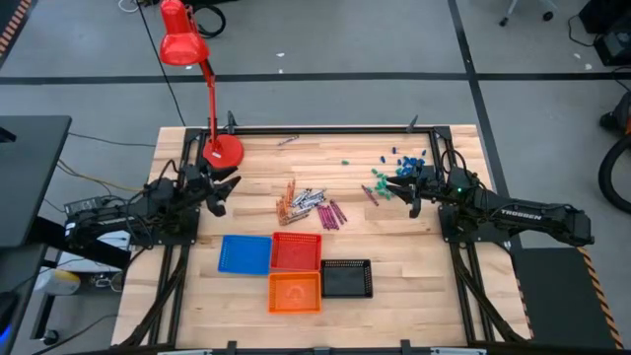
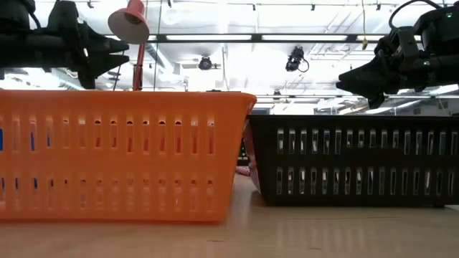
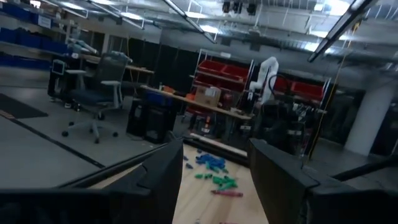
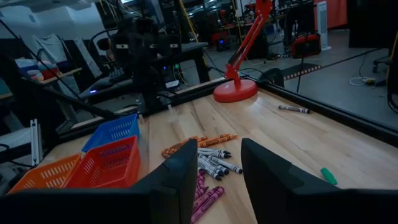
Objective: Sort crayons
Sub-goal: Put the violet crayon into the red bin
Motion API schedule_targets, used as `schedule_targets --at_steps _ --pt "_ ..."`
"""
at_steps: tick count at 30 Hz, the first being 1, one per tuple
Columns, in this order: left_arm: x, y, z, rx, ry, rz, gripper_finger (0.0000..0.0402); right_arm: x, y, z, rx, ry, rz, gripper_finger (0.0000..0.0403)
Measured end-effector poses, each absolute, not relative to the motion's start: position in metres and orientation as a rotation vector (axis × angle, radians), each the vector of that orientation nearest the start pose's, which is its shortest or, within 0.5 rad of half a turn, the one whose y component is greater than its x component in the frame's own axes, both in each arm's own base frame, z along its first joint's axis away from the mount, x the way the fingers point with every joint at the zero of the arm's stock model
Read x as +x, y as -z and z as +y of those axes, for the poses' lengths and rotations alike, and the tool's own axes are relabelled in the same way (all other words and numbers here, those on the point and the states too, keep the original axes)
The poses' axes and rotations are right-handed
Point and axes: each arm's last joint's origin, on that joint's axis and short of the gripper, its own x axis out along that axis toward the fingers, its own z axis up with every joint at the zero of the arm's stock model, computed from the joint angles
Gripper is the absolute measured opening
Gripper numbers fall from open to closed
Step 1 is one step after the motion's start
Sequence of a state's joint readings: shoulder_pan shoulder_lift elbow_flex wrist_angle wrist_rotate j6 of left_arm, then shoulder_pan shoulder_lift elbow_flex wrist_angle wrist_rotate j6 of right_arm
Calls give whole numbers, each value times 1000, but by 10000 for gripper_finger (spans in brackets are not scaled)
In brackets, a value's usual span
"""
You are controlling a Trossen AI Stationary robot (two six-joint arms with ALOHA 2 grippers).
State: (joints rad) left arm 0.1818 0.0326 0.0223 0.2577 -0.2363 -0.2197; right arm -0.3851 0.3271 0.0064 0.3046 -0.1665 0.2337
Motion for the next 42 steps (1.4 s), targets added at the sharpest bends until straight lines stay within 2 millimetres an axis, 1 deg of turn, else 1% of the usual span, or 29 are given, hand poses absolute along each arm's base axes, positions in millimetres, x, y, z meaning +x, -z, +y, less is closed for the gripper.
schedule_targets --at_steps 8,16,20,23,27,30,32,35,37,40,42 --pt "86 -210 23 -245 -374 -478 192 111 -167 -40 237 219 -10 129" --pt "85 -212 23 -250 -384 -507 192 111 -168 -40 233 218 -26 129" --pt "86 -210 24 -259 -394 -482 192 111 -170 -40 226 215 -48 129" --pt "85 -210 24 -264 -396 -492 192 111 -176 -40 210 208 -106 129" --pt "84 -213 24 -292 -384 -524 192 109 -189 -39 182 208 -240 129" --pt "84 -214 23 -253 -379 -532 192 105 -201 -38 197 190 -371 129" --pt "83 -217 23 -242 -376 -534 192 103 -206 -38 198 185 -428 129" --pt "82 -229 23 -209 -383 -540 192 101 -211 -40 176 273 -489 129" --pt "84 -239 23 -171 -393 -528 192 100 -210 -42 183 350 -492 129" --pt "93 -249 25 -131 -417 -461 192 102 -209 -44 152 400 -460 129" --pt "102 -252 27 -123 -425 -399 192 106 -217 -47 137 419 -420 129"
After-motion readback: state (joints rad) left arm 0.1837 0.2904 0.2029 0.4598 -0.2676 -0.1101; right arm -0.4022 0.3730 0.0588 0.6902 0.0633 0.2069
